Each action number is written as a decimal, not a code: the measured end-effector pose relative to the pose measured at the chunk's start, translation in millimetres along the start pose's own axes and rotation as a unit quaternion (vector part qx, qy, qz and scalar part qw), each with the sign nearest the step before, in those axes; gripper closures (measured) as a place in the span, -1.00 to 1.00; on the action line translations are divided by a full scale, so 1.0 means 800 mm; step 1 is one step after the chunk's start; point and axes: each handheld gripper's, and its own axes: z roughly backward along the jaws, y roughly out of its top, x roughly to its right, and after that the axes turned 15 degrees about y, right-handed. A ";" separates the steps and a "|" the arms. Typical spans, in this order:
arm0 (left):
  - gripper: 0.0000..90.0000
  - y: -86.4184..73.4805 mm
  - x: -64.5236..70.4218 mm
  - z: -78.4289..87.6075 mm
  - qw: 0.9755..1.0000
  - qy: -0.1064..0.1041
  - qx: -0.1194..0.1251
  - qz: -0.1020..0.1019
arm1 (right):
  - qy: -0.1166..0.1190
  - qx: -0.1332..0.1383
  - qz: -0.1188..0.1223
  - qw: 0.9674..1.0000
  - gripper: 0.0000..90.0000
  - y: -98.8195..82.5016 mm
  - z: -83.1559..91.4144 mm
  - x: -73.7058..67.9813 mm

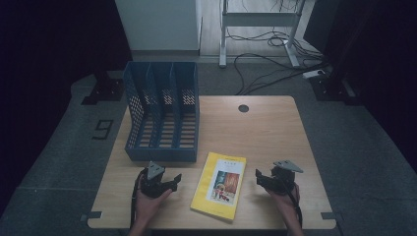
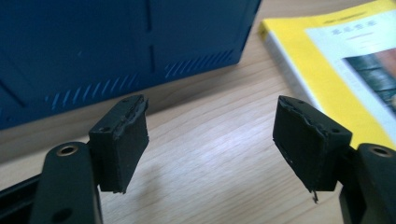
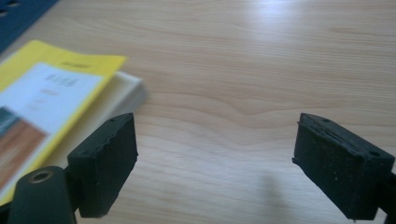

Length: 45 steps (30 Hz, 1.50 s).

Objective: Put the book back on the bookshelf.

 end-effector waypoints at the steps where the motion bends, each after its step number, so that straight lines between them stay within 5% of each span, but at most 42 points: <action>1: -0.42 0.001 0.001 0.001 1.000 -0.004 0.000 0.000 | 0.008 -0.003 0.001 1.000 -0.71 0.000 -0.001 -0.004; 11: -0.43 0.000 0.015 -0.004 0.999 -0.045 -0.023 -0.001 | 0.052 -0.009 0.023 0.998 -0.70 -0.002 -0.012 -0.041; 18: -0.43 -0.002 0.026 -0.002 0.998 -0.056 -0.016 -0.004 | 0.066 -0.006 0.045 0.997 -0.66 -0.004 -0.015 -0.062; 34: -0.43 -0.006 0.054 -0.006 0.995 -0.095 -0.028 -0.014 | 0.082 0.004 0.071 0.994 -0.66 -0.007 -0.017 -0.097; 45: -0.43 -0.012 0.085 -0.011 0.991 -0.125 -0.040 -0.034 | 0.089 -0.015 0.075 0.993 -0.66 -0.014 -0.029 -0.109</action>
